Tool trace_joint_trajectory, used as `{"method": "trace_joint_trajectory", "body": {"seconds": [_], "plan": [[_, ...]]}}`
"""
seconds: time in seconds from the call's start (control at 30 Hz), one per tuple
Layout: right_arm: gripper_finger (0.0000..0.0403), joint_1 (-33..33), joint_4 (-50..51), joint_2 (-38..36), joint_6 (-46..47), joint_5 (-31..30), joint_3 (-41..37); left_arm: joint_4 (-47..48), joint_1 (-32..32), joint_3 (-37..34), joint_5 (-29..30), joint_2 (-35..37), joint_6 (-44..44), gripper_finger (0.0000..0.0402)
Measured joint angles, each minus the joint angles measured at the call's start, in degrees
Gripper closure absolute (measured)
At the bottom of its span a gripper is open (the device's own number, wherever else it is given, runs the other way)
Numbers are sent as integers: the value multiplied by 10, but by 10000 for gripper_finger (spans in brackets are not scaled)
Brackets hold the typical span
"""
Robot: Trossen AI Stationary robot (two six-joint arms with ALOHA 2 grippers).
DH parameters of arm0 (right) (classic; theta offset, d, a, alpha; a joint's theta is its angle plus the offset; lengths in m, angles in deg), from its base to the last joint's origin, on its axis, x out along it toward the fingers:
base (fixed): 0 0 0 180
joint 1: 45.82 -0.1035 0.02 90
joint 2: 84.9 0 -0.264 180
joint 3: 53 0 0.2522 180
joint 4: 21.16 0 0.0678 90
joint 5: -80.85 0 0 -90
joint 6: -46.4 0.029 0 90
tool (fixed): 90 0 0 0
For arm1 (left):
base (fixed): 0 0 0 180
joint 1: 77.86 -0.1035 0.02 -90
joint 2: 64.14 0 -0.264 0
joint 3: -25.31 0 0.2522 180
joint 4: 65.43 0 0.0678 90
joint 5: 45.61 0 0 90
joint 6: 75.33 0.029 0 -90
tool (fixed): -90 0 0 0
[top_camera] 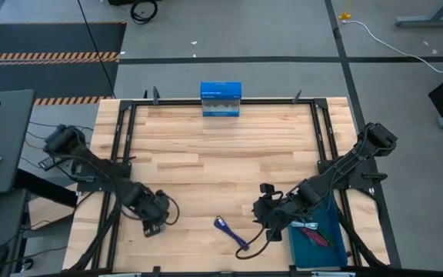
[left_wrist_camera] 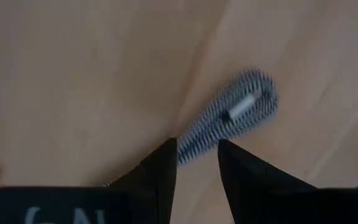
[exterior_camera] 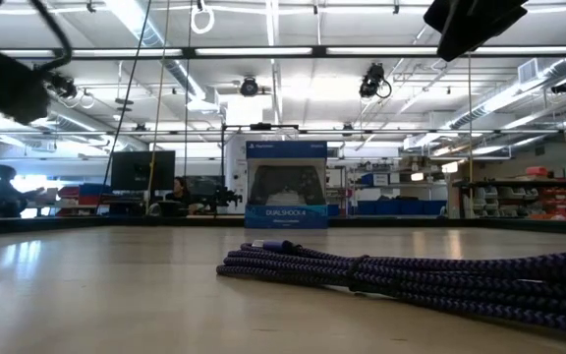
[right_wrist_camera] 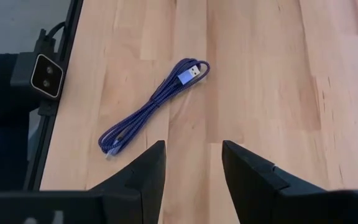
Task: Pick and place USB-C Cables
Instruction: Put the white USB cable into the blue bin
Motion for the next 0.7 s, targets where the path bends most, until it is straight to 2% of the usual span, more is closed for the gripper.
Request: {"method": "trace_joint_trajectory", "body": {"seconds": [0.13, 0.27, 0.7], "plan": [[239, 0, 0, 0, -4, 0, 0, 0, 28, 16, -11, -10, 0, 276], [239, 0, 0, 0, -4, -12, 0, 2, 48, 24, 19, -11, 18, 276], [239, 0, -3, 0, -4, -15, 0, 37, 69, 25, 58, -89, 180, 276]]}}
